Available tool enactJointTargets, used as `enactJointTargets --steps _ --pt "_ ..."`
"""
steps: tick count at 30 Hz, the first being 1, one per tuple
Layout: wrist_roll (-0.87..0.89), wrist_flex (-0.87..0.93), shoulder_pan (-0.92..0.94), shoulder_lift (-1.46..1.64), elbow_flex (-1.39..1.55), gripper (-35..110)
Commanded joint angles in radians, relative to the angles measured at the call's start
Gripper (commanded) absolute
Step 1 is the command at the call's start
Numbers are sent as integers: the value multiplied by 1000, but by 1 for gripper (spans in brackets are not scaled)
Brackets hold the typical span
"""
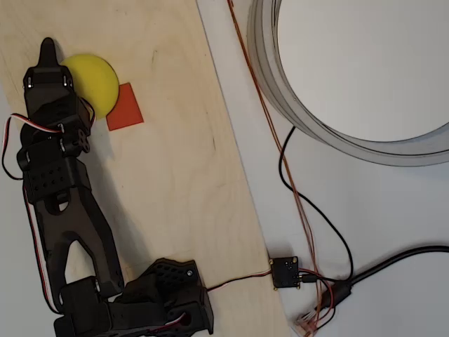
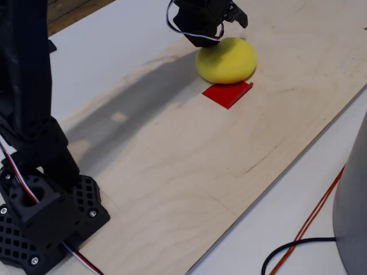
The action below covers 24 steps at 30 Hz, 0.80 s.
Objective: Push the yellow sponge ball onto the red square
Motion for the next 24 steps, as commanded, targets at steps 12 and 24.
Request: enactJointTargets --steps 12,24 --pt "-37 -29 124 84 137 23" --pt "-40 -72 135 156 250 22"
